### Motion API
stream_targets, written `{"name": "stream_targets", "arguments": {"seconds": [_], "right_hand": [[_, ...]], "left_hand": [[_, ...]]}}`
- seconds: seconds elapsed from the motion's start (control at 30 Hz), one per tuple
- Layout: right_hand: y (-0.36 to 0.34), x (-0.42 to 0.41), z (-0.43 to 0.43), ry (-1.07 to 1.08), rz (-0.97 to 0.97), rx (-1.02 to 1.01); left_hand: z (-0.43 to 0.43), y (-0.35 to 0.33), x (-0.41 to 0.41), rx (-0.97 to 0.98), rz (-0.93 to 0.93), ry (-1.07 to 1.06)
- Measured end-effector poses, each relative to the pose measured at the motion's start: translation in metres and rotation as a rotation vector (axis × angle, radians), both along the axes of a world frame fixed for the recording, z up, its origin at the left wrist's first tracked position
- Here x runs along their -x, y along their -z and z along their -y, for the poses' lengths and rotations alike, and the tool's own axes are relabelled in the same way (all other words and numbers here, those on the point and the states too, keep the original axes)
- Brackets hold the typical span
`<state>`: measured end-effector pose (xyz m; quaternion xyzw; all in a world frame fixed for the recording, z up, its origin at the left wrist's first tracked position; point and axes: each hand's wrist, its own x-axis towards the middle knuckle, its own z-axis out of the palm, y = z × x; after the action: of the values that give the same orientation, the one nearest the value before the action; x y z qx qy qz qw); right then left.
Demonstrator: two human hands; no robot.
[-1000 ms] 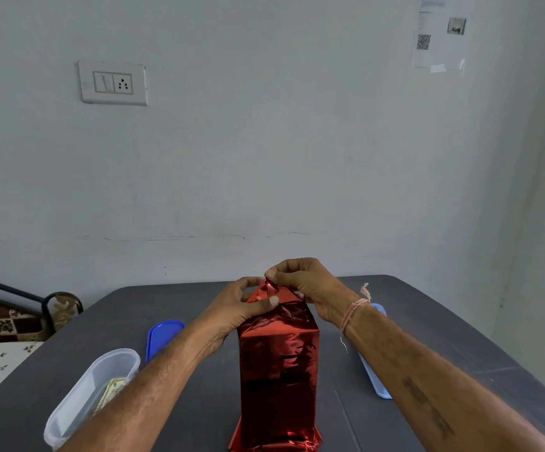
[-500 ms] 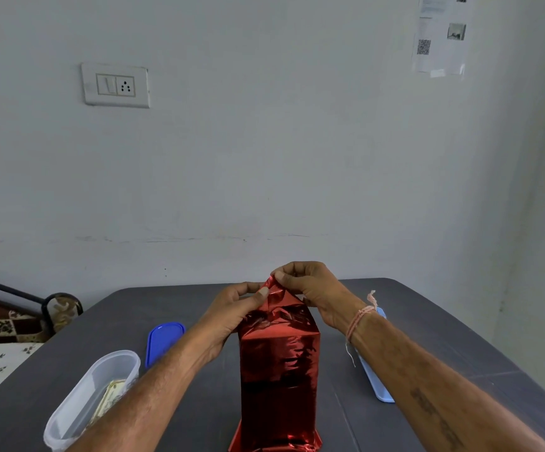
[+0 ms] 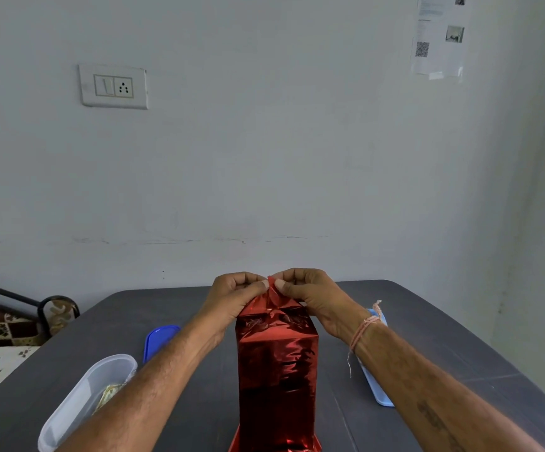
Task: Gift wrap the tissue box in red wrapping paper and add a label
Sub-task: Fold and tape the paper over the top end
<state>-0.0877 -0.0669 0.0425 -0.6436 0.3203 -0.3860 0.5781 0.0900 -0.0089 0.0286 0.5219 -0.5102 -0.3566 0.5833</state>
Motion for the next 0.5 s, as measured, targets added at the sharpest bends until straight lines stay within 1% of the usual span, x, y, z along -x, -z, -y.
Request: {"name": "stream_targets", "arguments": {"seconds": [0.27,0.5], "right_hand": [[0.0011,-0.0006,-0.0002,0.015,0.006,0.008],[-0.0031,-0.0039,-0.0019,0.043,-0.011,0.038]], "left_hand": [[0.0020,-0.0059,0.0025,-0.012,0.032,-0.007],[-0.0006,-0.0109,0.0050,-0.048,-0.010,-0.024]]}}
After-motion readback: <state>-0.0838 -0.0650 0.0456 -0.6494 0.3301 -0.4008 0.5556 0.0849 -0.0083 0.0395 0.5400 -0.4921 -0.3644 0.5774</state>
